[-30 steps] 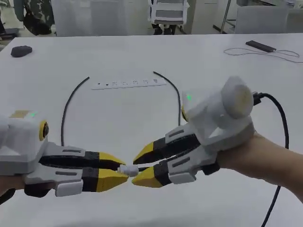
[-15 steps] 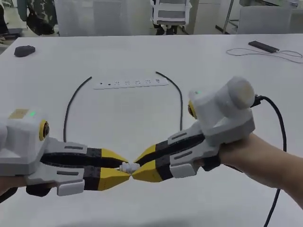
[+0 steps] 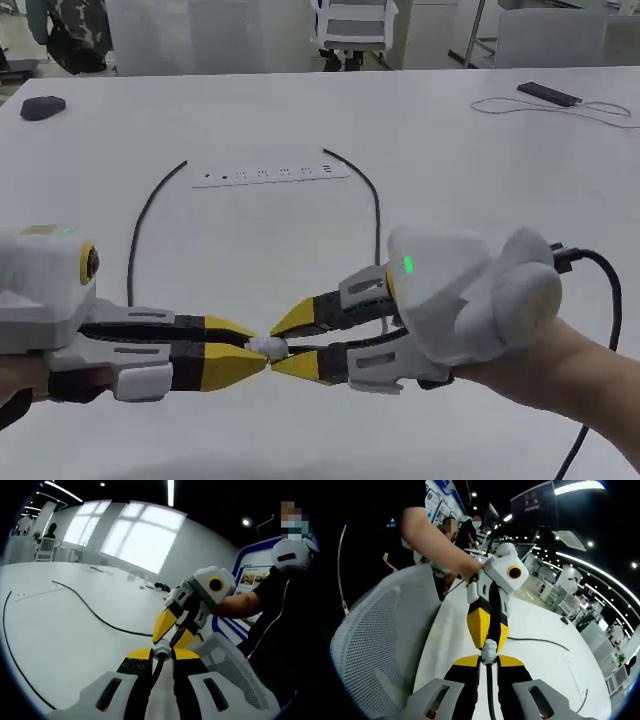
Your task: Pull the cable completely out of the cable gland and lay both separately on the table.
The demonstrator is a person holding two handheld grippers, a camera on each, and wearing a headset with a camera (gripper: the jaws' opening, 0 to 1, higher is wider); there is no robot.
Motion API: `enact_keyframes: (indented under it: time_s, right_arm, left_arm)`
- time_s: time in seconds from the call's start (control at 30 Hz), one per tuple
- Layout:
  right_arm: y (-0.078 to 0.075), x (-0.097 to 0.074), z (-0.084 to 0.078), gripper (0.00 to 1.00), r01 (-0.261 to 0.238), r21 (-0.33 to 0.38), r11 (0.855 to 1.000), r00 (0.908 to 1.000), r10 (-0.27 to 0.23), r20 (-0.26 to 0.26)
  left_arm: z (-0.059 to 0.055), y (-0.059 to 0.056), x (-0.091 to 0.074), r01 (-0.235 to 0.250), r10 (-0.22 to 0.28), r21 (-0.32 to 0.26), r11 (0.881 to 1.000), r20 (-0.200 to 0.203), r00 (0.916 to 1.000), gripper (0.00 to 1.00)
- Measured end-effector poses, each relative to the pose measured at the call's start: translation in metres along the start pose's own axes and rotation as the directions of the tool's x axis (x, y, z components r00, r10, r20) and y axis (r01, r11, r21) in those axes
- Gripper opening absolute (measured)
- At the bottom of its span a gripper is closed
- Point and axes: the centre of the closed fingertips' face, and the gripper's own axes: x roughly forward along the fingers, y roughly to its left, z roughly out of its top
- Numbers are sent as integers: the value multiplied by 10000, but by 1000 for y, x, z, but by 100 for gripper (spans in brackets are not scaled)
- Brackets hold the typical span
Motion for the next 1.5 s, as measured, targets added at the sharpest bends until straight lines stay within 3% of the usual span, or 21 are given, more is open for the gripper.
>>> enact_keyframes:
  time_s: [0.03, 0.07, 0.1, 0.13, 0.2, 0.33, 0.53, 0.77, 0.87, 1.07, 1.17, 1.3, 1.47, 1.5]
  right_arm:
    - [-1, 0, 0, 8, 31, 58, 10000, 10000, -30, -25]
    - [-3, -1, 0, 9, 109, 725, 9973, 9999, -110, -1]
    - [-2, -3, -3, 11, -110, 1776, 9840, 9999, 116, -24]
    - [-5, -5, -6, 14, -109, 2081, 9780, 9998, 141, -139]
    - [-9, -9, -14, 13, -4, 1660, 9861, 9994, 61, -340]
    - [-7, -11, -23, 7, -43, 1571, 9876, 9971, 161, -739]
    - [-6, -5, -20, 0, -31, 1398, 9902, 9970, 139, -767]
    - [-5, -7, -19, 0, -21, 1878, 9822, 9979, 143, -638]
    - [-5, -12, -31, 0, 232, 1786, 9836, 9929, -19, -1189]
    - [-3, -25, -40, 0, 423, 2069, 9774, 9914, -153, -1301]
    - [-1, -33, -52, 0, 578, 2049, 9771, 9853, -228, -1691]
    - [-1, -49, -76, 0, 999, 2084, 9729, 9700, -486, -2383]
    - [3, -68, -102, 0, 1294, 2431, 9613, 9573, -572, -2835]
    - [4, -72, -111, 0, 1358, 2466, 9596, 9504, -559, -3058]
  left_arm:
    - [1, 0, 0, -36, 35, 75, 10000, 45, 10000, 15]
    - [2, 0, 0, -36, 32, 288, 9996, 129, 9999, 15]
    - [3, 2, 0, -168, 156, 635, 9978, 191, 9997, 15]
    - [2, 4, 0, -223, 212, 699, 9973, 159, 9996, 15]
    - [2, 5, -1, -216, 209, 595, 9980, 136, 9997, 15]
    - [1, 5, -2, -212, 208, 838, 9963, 55, 9998, 15]
    - [-1, 2, 1, -51, 67, 944, 9955, -163, 9998, 15]
    - [-1, 2, 3, -17, 50, 1245, 9922, -262, 9996, 15]
    - [-4, 5, 1, -268, 326, 1462, 9889, -372, 9988, 15]
    - [-4, 3, -4, -339, 385, 1565, 9871, -269, 9989, 15]
    - [-4, 4, -6, -411, 459, 1625, 9858, -259, 9986, 15]
    - [-6, 9, -17, -660, 703, 1630, 9844, -210, 9973, 15]
    - [-8, 11, -29, -897, 939, 1588, 9832, -187, 9954, 15]
    - [-8, 12, -30, -923, 964, 1555, 9835, -188, 9952, 15]
